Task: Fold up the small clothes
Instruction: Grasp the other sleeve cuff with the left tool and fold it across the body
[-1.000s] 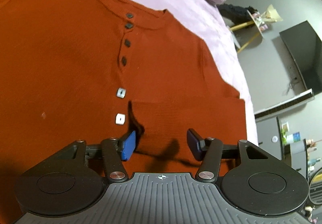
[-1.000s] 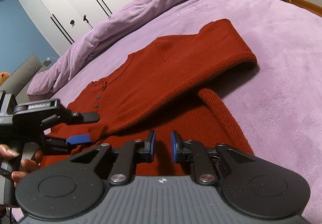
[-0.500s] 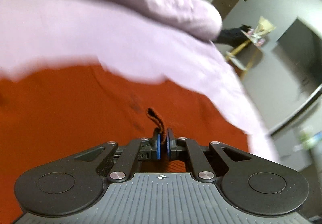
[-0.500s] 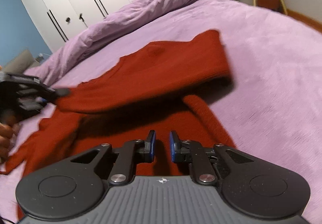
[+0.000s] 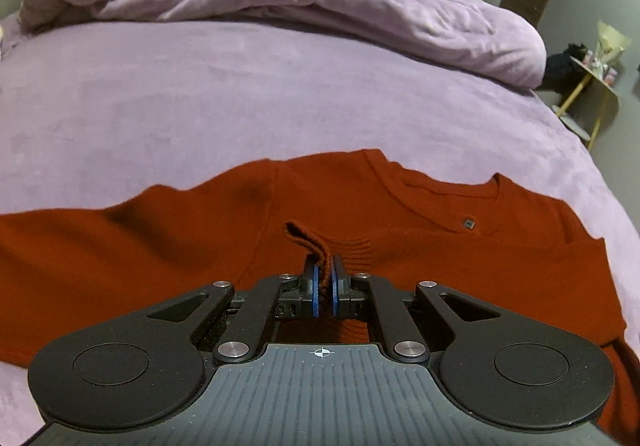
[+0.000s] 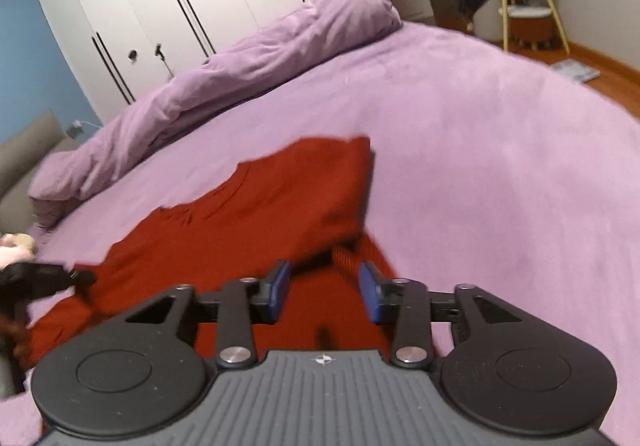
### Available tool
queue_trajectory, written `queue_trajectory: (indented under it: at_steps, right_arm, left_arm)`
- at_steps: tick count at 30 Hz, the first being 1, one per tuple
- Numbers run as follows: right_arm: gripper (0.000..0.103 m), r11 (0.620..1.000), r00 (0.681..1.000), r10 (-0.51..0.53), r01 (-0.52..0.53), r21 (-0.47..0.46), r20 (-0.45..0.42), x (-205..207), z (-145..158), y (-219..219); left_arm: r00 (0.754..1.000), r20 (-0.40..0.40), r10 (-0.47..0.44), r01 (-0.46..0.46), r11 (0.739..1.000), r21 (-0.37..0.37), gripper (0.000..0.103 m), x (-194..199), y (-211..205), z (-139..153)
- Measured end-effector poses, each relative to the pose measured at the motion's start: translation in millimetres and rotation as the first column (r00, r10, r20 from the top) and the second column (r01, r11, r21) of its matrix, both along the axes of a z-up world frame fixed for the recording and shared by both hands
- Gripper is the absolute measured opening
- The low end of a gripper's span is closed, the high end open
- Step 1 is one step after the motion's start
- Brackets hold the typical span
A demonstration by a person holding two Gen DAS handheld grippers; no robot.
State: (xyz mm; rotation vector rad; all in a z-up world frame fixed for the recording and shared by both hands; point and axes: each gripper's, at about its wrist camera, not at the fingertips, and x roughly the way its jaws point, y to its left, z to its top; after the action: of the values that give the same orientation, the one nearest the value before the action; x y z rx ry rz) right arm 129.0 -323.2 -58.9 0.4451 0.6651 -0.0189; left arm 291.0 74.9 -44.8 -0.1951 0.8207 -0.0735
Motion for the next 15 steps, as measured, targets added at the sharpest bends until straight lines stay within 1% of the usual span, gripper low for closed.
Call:
queue_trajectory:
  at_steps: [2, 5, 6, 8, 9, 10, 11, 13, 15]
  right_arm:
    - [0.043, 0.998, 1.000, 0.009, -0.010, -0.054, -0.022, 30, -1, 3]
    - [0.043, 0.992, 0.994, 0.009, -0.023, -0.124, -0.110, 77, -15, 9]
    - [0.043, 0.991, 0.990, 0.001, -0.020, -0.135, -0.139, 90, -20, 10]
    - [0.041, 0.993, 0.984, 0.008, -0.029, -0.115, -0.176, 110, -30, 10]
    - [0.025, 0.993, 0.984, 0.002, -0.023, -0.112, -0.179, 116, -33, 11]
    - [0.013, 0.993, 0.988, 0.005, -0.023, -0.115, -0.155, 118, -32, 12]
    - [0.008, 0.991, 0.991, 0.015, -0.033, -0.133, -0.130, 119, -30, 16]
    - [0.007, 0.972, 0.997, 0.018, -0.035, -0.232, -0.074, 117, -23, 26]
    - [0.007, 0.962, 0.999, 0.006, -0.014, -0.272, -0.032, 115, -22, 29]
  left_arm:
    - [1.000, 0.014, -0.010, 0.010, 1.000, 0.000, 0.007, 2, -2, 3]
    - [0.999, 0.046, -0.029, 0.028, 0.999, 0.022, 0.007, 9, 0, 8]
    - [0.997, 0.061, -0.037, 0.035, 0.999, 0.030, 0.007, 10, 1, 10]
    - [0.995, 0.086, -0.047, 0.043, 0.998, 0.052, 0.007, 13, 1, 14]
    - [0.994, 0.097, -0.049, 0.043, 0.997, 0.063, 0.007, 16, 1, 14]
    - [0.993, 0.110, -0.050, 0.042, 0.996, 0.075, 0.007, 18, 0, 15]
    - [0.991, 0.124, -0.051, 0.040, 0.995, 0.090, 0.007, 18, -2, 15]
    - [0.987, 0.150, -0.053, 0.033, 0.991, 0.128, 0.007, 20, -5, 15]
    - [0.989, 0.140, -0.055, 0.033, 0.987, 0.156, 0.007, 23, -8, 7]
